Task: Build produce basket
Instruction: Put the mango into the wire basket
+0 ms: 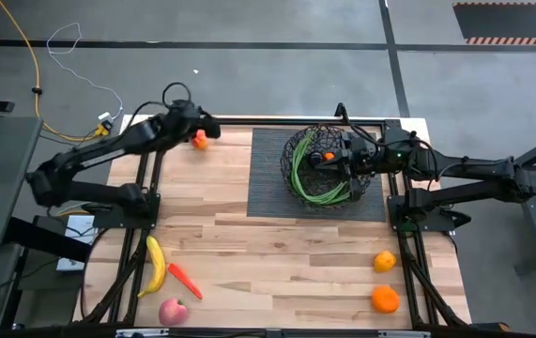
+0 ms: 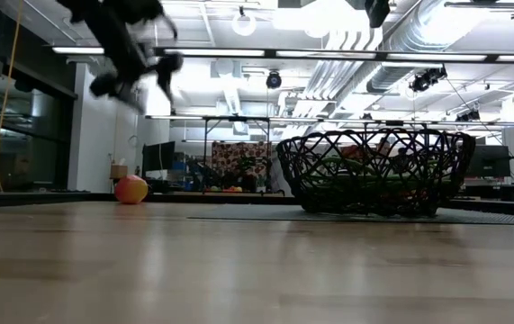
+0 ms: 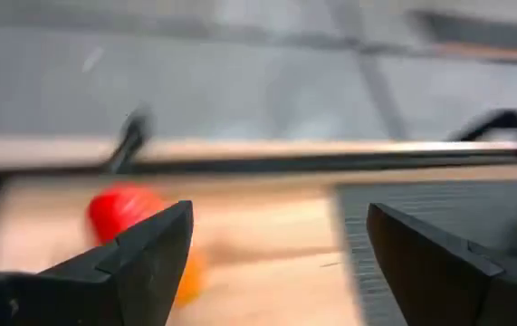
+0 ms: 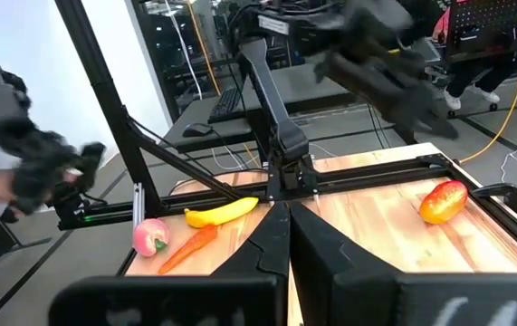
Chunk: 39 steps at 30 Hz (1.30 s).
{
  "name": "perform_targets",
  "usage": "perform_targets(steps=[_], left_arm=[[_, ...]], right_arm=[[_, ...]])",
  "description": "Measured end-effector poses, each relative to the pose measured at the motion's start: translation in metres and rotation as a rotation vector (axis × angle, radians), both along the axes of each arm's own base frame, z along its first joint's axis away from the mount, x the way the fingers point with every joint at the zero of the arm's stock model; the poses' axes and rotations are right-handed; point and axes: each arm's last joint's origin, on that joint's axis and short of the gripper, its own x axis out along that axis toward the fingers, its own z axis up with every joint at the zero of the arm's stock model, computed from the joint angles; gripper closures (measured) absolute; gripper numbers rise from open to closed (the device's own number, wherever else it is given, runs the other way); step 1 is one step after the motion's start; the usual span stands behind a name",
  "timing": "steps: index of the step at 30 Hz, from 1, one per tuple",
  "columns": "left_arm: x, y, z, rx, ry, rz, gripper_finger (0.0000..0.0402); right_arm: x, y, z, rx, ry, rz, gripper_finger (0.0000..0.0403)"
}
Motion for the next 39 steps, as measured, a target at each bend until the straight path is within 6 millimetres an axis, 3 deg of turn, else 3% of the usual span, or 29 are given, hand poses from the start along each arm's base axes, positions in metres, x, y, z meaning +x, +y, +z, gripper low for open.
perform_targets(steps=[7, 17, 29, 33, 39], left_arm=[[-0.005, 0.033, -0.057, -0.252, 0.006, 0.236, 0.0080], [-0.003, 0.053, -0.102, -0.358, 0.054, 0.417, 0.0080], [-0.004, 0.069, -0.132, -0.417, 0.045, 0.500, 0.0080], [-0.003, 0.071, -0.133, -0.412, 0.043, 0.516, 0.0081], [-0.003, 0.071, -0.132, -0.409, 0.040, 0.512, 0.0119]], right_arm=[[0.000, 0.000, -0.001, 0.001, 0.007, 0.000, 0.0403], [0.000, 0.000, -0.004, 0.005, 0.039, -0.001, 0.0403], [0.000, 0.000, -0.004, 0.005, 0.039, -0.002, 0.0403], [0.000, 0.000, -0.004, 0.006, 0.039, -0.002, 0.0403], [0.000, 0.000, -0.004, 0.006, 0.039, -0.002, 0.0403]])
